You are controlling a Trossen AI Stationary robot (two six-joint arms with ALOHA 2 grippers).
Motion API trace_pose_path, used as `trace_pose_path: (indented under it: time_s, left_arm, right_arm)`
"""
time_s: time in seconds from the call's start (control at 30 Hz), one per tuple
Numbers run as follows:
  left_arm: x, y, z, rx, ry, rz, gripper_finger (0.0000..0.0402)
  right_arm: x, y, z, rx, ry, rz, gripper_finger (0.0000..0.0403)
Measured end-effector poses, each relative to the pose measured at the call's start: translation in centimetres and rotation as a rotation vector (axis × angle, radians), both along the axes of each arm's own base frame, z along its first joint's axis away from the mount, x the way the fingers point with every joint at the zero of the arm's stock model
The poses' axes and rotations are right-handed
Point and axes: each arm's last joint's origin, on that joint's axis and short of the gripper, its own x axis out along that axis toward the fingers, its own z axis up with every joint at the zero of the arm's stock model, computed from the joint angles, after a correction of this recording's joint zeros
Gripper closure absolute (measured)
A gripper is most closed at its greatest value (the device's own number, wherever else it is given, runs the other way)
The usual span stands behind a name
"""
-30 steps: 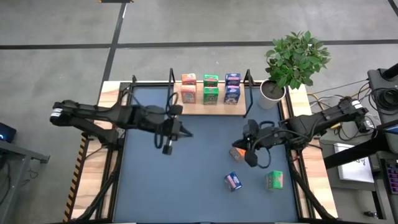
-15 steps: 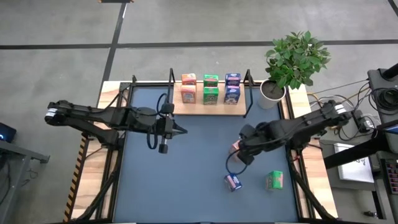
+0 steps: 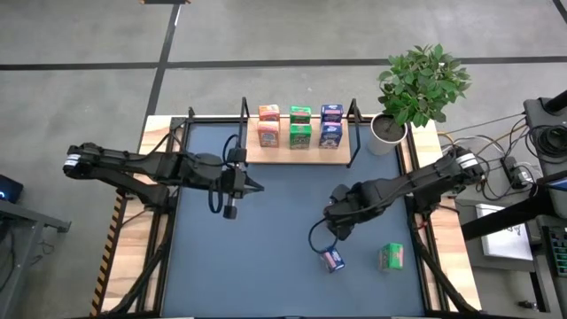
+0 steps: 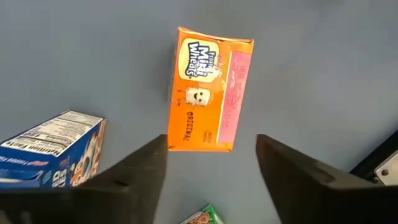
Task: Stack cereal on shelf
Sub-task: Put the orange cereal box on the shelf
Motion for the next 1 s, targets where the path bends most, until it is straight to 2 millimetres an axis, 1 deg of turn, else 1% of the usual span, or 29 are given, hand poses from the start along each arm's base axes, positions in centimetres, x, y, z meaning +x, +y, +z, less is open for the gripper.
trace_pose_path:
  time_s: [0.1,0.23,0.3,0.4,0.53,0.7,0.87,1.0]
  left_arm:
    - [-0.1,0.1,-0.1,0.01,0.016,0.016,0.0402]
    - [-0.1,0.1,-0.2,0.022,0.026,0.036,0.0402]
    - [-0.1,0.1,-0.3,0.023,0.03,0.037,0.0402]
    - [-0.1,0.1,-0.5,0.022,0.035,0.037,0.0402]
    - [-0.2,0.1,-0.9,0.012,0.047,0.043,0.0402]
    - [-0.2,0.1,-1.1,0.008,0.056,0.046,0.0402]
    - [-0.5,0.2,-1.7,0.004,0.057,0.048,0.0402]
    - [-1.3,0.3,-3.1,-0.006,0.022,0.051,0.0402]
  right_arm:
    - [0.3,-0.1,-0.3,-0.003,0.013,0.006,0.0134]
    - [0.7,-0.4,-0.7,-0.001,0.006,0.015,0.0095]
    - [1.0,-0.5,-1.3,0.0,0.0,0.019,0.0084]
    - [1.5,-0.7,-2.3,0.0,-0.003,0.034,0.0084]
    - [2.1,-0.8,-3.5,-0.005,0.013,0.051,0.0112]
    - [2.3,-0.9,-4.1,-0.01,0.036,0.056,0.0177]
    - [2.3,-0.9,-4.0,-0.007,0.029,0.055,0.0229]
    - [1.9,-1.2,-3.2,-0.002,0.001,0.05,0.0247]
